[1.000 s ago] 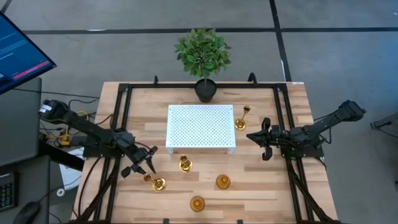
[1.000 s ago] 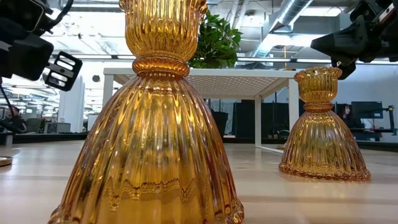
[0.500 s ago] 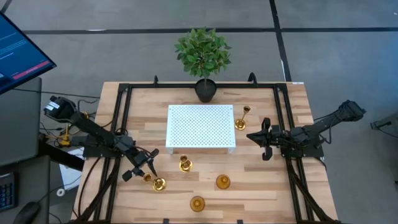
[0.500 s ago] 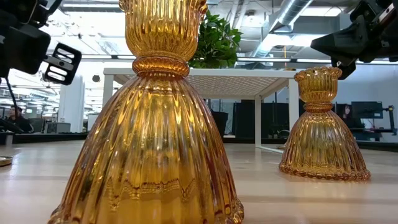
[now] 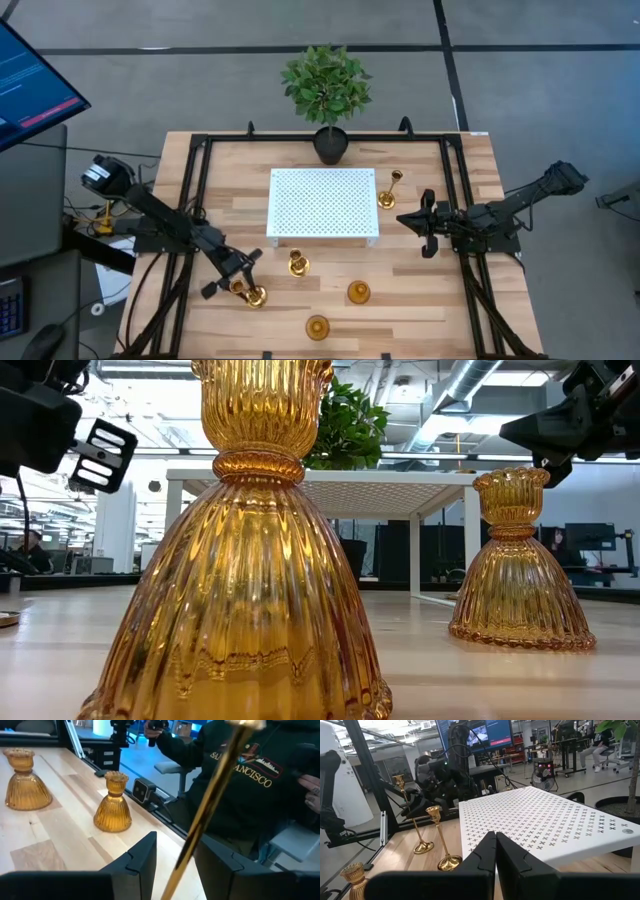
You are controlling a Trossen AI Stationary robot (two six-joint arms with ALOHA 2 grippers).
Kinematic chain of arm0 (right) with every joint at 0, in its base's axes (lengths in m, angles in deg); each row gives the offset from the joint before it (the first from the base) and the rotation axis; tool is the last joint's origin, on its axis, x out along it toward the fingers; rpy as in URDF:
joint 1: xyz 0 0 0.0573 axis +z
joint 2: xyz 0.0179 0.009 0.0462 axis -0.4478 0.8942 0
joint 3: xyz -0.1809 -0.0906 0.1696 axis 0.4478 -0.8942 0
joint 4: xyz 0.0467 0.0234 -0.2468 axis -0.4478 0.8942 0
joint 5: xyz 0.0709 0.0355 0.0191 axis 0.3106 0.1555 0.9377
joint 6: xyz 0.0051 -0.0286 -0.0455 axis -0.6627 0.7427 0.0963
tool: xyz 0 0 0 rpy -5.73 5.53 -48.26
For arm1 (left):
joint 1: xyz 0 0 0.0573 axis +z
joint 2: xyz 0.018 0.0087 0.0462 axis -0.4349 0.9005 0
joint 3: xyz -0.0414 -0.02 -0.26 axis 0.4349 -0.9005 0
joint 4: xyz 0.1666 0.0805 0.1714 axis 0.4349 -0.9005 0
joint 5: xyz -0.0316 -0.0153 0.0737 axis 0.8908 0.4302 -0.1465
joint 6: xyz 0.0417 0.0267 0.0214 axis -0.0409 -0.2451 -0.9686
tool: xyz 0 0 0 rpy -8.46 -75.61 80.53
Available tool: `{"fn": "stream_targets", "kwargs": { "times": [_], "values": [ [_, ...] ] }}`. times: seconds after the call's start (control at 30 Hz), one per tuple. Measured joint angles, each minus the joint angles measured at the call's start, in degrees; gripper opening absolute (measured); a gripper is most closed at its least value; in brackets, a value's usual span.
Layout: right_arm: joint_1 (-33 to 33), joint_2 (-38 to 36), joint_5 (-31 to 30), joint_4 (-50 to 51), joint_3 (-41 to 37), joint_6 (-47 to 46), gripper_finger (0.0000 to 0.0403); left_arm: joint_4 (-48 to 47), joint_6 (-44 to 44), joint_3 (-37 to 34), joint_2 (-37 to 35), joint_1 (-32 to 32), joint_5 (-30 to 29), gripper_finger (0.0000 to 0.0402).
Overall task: Pick & Place candle stick holders
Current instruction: Put the bottom left gold candle holder on the shelf
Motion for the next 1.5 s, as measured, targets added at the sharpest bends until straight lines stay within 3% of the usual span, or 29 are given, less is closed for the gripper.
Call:
{"fn": "stream_targets", "kwargs": {
  "times": [0.2, 0.53, 0.6, 0.77, 0.93, 1.3, 1.5],
  "values": [
    [0.0, 0.0, 0.0, 0.1, 0.0, 0.0, 0.0, 0.0, 0.0, 0.0, 1.5, 0.0, 0.0, 0.0098],
    [0.0, 0.0, 0.0, 0.2, 0.0, 0.0, 0.0, 0.4, 4.2, 0.0, 1.4, 0.0, -1.1, 0.0013],
    [0.0, 0.0, 0.0, 0.2, 0.0, 0.0, 0.0, 0.2, 6.5, 0.0, 1.1, 0.0, -3.3, 0.0014],
    [0.0, 0.0, 0.0, 0.2, 0.0, 0.0, 0.0, -0.3, 13.3, 0.0, -1.6, 0.0, -15.2, 0.002],
    [0.0, 0.0, 0.0, 0.3, 0.0, 0.0, 0.0, -0.2, 18.9, 0.0, -7.0, -0.1, -15.5, 0.0013],
    [0.0, 0.0, 0.0, 0.4, 0.0, 0.0, 0.0, -0.9, 17.8, 0.3, -15.7, -1.3, -17.7, 0.0013],
    [0.0, 0.0, 0.0, 0.4, 0.0, 0.0, 0.0, -16.5, 17.7, 8.8, -16.2, -1.3, -20.3, 0.0013]
  ]
}}
